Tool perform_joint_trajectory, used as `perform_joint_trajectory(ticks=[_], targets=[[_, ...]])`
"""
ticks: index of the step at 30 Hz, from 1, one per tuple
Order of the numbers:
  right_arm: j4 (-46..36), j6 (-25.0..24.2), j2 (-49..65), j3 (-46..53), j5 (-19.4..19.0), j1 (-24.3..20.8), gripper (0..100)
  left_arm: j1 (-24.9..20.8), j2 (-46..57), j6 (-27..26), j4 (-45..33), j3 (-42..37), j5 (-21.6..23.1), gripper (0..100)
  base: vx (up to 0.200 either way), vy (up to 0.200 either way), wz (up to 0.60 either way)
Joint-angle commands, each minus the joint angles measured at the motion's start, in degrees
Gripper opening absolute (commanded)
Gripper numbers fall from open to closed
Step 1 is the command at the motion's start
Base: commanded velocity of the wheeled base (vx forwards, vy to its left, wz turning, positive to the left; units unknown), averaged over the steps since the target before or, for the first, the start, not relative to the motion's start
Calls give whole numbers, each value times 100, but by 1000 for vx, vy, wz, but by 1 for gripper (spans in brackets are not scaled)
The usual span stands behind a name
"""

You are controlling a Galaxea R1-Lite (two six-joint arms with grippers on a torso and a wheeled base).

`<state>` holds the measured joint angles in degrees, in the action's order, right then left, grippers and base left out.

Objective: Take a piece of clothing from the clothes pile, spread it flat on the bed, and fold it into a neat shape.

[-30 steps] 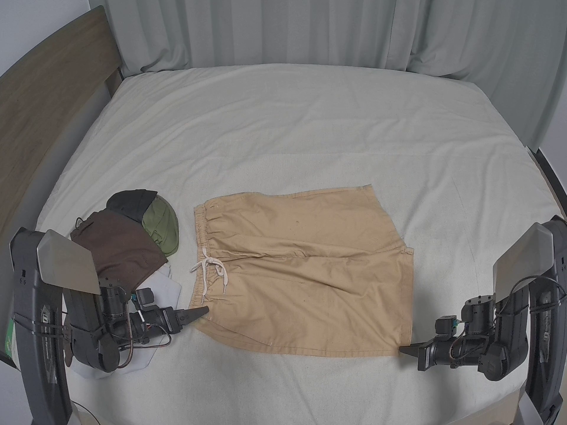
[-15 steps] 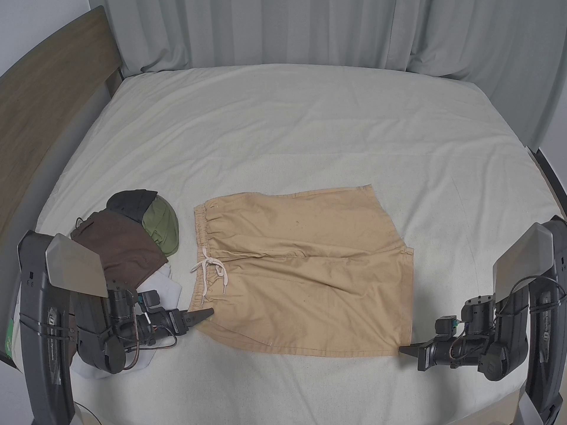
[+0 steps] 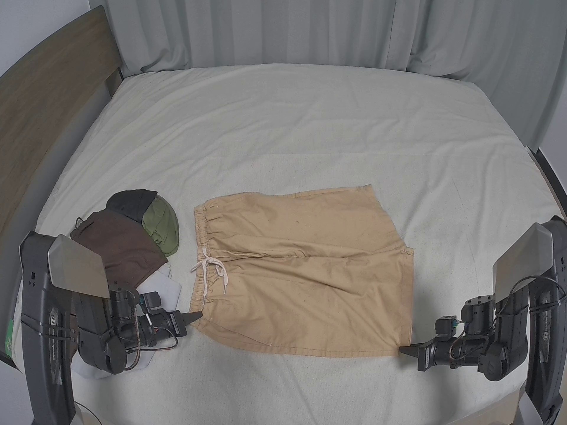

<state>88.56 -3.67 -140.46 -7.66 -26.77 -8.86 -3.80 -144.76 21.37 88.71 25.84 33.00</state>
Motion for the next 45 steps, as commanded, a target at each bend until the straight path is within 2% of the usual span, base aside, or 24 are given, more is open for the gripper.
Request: perform_joint_trajectory(ticks=[1,11,12,26,27,42,45], targets=[[3,-2,-17,1,-4,-1,0,2,1,-1,23,8,5,0,0,0,0],[3,-2,-52,1,-4,-1,0,2,-8,-36,15,-9,5,0,0,0,0],[3,-2,-52,1,-4,-1,0,2,-8,-45,15,0,13,100,0,0,0],[3,-2,-43,1,-4,-1,0,-33,-61,-19,15,-9,5,100,0,0,0],[3,-2,-43,1,-4,-1,0,-33,-61,-19,23,-9,5,0,0,0,0],[3,7,-43,36,-4,-1,0,-24,-43,-28,23,-53,5,0,0,0,0],[3,138,-43,89,-4,25,0,2,-26,-54,32,-132,5,0,0,0,0]])
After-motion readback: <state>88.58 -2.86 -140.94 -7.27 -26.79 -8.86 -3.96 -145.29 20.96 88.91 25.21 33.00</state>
